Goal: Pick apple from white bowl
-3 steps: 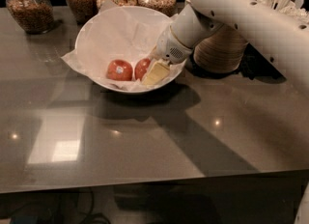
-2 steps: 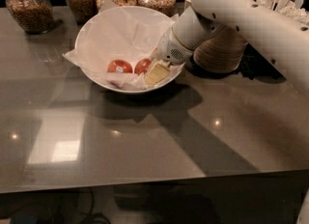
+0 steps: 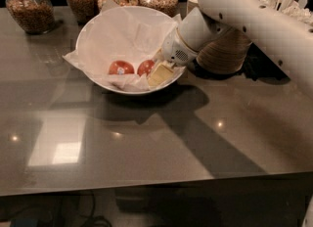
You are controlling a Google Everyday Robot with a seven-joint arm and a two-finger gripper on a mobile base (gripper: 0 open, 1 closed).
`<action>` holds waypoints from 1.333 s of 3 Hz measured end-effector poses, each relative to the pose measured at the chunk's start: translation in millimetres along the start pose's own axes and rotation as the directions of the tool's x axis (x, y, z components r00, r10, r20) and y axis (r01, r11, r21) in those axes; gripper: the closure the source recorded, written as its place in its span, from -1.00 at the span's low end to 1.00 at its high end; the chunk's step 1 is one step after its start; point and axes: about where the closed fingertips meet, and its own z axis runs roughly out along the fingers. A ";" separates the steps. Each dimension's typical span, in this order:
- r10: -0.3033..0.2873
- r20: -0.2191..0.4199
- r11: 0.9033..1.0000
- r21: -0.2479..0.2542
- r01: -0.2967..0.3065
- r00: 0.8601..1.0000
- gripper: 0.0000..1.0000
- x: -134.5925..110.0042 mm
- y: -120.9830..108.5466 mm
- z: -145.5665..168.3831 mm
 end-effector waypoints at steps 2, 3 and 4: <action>-0.038 0.232 0.998 -0.034 0.047 0.972 1.00 -45.9 4.7 -44.8; -0.069 0.318 0.996 -0.029 0.083 0.946 1.00 -69.6 6.6 -72.4; -0.123 0.342 0.991 -0.003 0.132 0.932 1.00 -85.3 13.6 -102.5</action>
Offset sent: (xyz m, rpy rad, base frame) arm -0.0119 0.0070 0.1205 0.3705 -0.0629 0.1135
